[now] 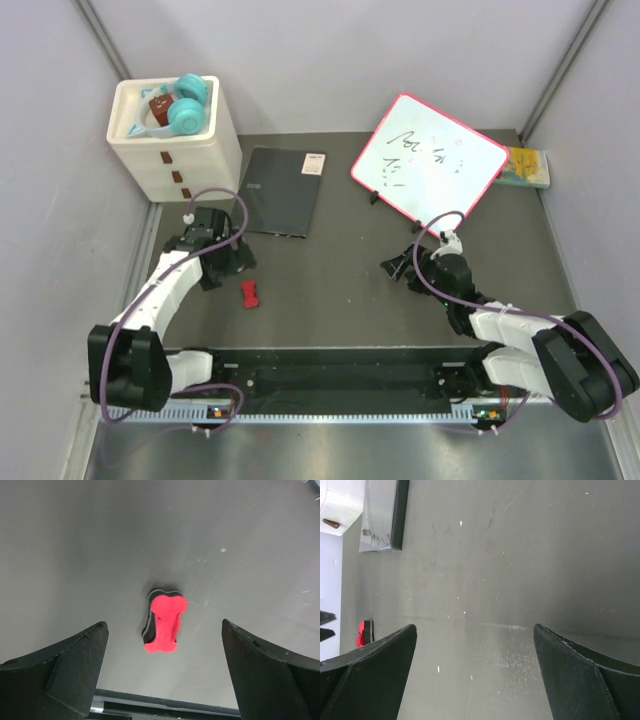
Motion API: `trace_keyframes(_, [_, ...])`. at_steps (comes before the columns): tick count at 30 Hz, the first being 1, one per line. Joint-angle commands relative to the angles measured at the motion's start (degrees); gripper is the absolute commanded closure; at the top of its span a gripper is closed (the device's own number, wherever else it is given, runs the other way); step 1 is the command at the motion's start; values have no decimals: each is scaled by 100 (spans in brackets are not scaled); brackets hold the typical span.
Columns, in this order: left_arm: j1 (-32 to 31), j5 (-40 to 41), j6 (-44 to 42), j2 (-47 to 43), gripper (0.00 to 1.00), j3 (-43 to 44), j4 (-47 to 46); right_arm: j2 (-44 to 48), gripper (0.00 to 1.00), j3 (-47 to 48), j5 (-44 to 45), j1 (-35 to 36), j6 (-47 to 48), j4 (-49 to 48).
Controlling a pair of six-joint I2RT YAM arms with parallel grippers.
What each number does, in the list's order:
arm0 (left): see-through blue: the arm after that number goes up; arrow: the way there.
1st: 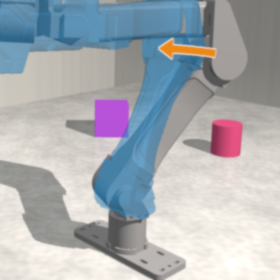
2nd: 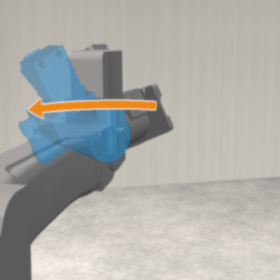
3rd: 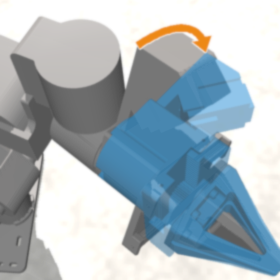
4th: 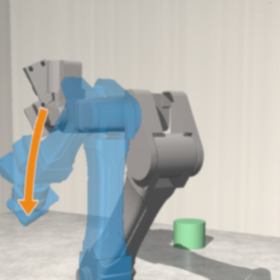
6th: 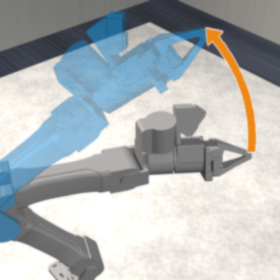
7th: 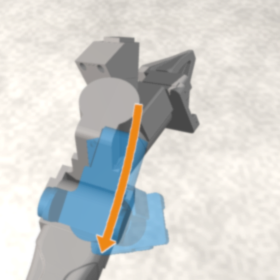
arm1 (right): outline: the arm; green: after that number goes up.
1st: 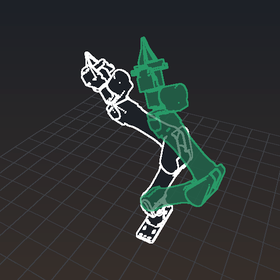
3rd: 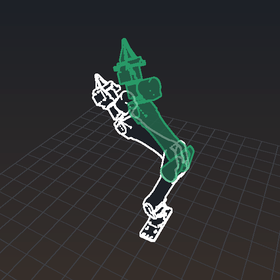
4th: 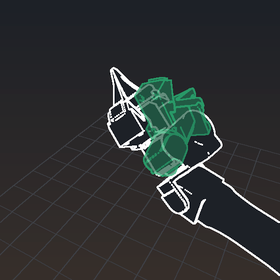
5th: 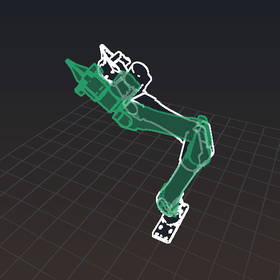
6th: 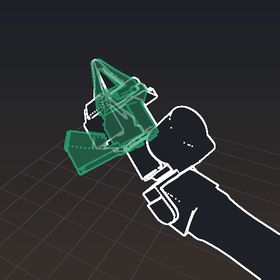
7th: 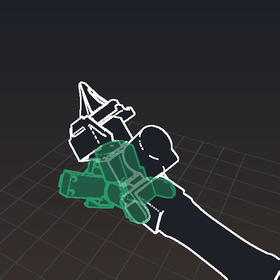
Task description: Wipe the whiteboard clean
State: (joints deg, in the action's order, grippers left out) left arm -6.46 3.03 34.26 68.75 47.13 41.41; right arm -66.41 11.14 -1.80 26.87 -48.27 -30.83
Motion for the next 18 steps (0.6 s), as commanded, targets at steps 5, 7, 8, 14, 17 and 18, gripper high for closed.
trace_keyframes(5, [-872, 567, 177, 797, 6, 182, 227, 14, 1, 117, -75, 29, -16, -345])
trace_keyframes(7, [-1102, 752, 273, 1007, 9, 208, 236, 6, 1, 126, -83, 37, -24, -336])
trace_keyframes(8, [-1138, 830, 309, 1078, 16, 208, 254, 5, 1, 126, -83, 37, -24, -336])
trace_keyframes(14, [-1156, 1033, 546, 1272, 21, 138, 166, -3, 1, 117, -92, 37, -42, -354])
trace_keyframes(17, [-1147, 1051, 529, 1377, 23, 94, 87, -12, 1, 117, -92, 37, -51, -362])
trace_keyframes(18, [-1156, 1033, 512, 1421, 23, 85, 61, -29, 1, 117, -110, 37, -42, -362])
